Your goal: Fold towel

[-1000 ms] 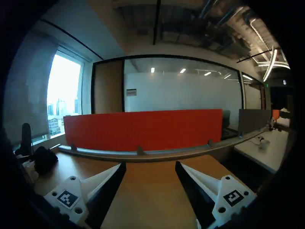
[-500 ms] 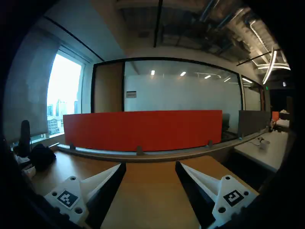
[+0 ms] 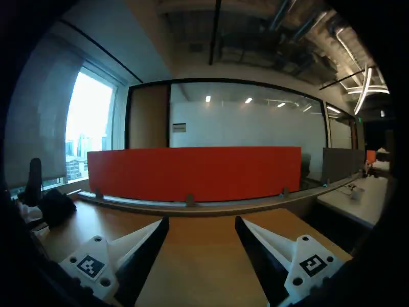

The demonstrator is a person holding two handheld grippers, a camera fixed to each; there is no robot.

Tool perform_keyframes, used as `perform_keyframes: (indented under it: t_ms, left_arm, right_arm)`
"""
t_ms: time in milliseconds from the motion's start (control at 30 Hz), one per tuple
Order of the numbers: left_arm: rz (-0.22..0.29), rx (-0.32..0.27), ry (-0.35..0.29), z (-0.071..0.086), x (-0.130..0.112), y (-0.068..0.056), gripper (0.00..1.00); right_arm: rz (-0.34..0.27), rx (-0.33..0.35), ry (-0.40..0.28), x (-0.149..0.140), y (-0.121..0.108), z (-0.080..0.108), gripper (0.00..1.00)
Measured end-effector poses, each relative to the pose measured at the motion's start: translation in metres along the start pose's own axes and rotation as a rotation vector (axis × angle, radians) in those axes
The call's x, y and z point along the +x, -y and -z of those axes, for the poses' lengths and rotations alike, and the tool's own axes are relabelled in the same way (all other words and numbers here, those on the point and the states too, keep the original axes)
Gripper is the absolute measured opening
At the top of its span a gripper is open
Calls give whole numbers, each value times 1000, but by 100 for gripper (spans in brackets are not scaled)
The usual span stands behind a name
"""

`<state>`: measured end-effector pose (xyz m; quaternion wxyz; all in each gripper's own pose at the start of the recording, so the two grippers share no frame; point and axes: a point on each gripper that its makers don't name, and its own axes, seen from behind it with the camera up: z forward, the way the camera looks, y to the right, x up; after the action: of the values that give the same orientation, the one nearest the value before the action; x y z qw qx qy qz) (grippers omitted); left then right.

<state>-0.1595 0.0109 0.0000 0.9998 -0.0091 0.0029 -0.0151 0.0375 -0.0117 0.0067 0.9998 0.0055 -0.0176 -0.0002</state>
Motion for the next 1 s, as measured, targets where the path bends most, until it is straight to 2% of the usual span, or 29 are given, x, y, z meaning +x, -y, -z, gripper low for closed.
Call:
perform_keyframes:
  t_ms: [200, 400, 800, 1000]
  left_arm:
    - [-4, 1, 4, 1, -8, 0, 92]
    - [-11, -5, 1, 0, -8, -2, 92]
    - [-7, 5, -2, 1, -8, 1, 92]
    - [-8, 4, -1, 1, -8, 1, 92]
  right_arm:
    - [0, 0, -9, 0, -3, 1, 100]
    - [0, 1, -14, 3, -9, 2, 100]
    - [0, -4, -18, 4, -17, 3, 100]
    - [19, -5, -20, 4, -19, 3, 100]
